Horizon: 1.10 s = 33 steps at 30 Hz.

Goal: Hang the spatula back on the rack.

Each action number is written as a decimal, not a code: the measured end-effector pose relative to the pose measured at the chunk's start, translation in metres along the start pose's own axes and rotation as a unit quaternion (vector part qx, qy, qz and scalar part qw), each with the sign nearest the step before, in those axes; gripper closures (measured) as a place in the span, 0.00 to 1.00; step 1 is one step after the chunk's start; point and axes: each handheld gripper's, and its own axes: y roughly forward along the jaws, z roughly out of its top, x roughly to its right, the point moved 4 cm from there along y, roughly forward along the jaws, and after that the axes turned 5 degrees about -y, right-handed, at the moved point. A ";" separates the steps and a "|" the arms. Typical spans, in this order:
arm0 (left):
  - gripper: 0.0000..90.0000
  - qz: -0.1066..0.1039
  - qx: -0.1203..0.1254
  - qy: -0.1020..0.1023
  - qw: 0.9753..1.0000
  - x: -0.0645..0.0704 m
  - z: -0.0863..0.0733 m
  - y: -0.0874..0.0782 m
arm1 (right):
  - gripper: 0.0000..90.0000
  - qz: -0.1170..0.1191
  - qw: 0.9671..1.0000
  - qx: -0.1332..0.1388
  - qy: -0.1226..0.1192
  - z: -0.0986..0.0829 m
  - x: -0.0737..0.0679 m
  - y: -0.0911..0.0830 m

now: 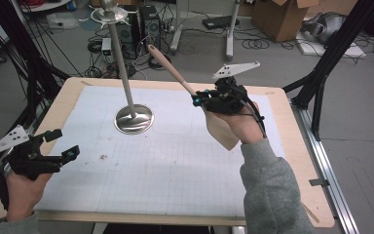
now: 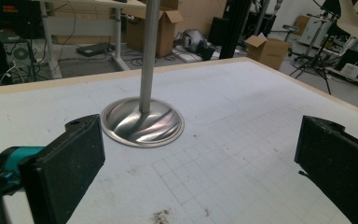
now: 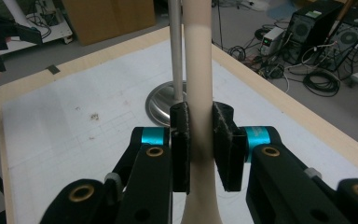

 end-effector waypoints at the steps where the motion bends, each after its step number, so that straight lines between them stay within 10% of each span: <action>1: 0.02 0.001 -0.001 0.000 1.000 0.000 0.000 0.000 | 0.87 -0.001 1.000 0.001 -0.002 0.001 0.000 0.000; 33: 0.02 -0.009 -0.005 0.005 1.000 0.007 -0.001 0.001 | 0.87 0.002 0.999 0.033 -0.017 0.045 -0.009 0.000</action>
